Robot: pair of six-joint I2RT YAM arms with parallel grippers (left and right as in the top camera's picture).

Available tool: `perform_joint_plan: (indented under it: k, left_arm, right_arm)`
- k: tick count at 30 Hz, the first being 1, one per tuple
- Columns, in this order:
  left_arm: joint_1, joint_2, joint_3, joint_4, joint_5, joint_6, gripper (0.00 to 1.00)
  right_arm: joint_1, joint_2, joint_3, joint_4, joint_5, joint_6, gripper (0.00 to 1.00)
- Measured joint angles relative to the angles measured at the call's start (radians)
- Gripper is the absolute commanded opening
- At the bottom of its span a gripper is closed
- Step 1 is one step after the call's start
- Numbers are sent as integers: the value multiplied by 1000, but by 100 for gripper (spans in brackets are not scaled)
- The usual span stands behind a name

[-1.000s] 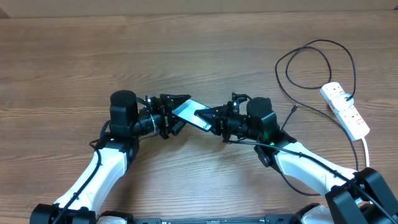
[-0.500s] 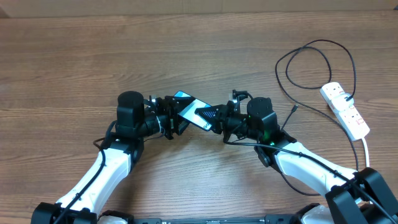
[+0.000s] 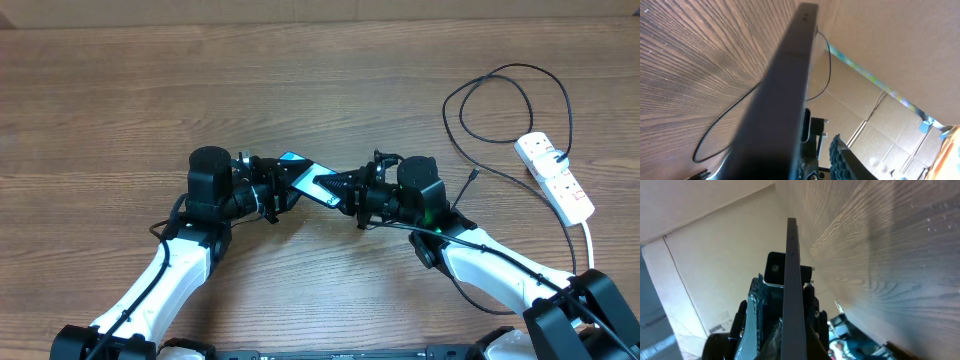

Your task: Plug charger to phone and switch on socket

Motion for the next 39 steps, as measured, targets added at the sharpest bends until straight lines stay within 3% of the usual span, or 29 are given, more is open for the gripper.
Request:
perform_joint_plan:
  k: [12,30,36,39]
  left_arm:
    - [0,5,-3,-7,0,0,23]
    - [0,5,-9,-15,1,3,4]
    - [0,5,-9,-38,1,14,4]
    - [0,5,-9,-45,2,18,4]
  right_arm:
    - [0,0,0,-24,-5,123,4]
    - [-1,0,2,-20,-6,162,4]
    - [-1,0,2,-27,-10,155,4]
    - [-1,0,2,-32,-10,155,11]
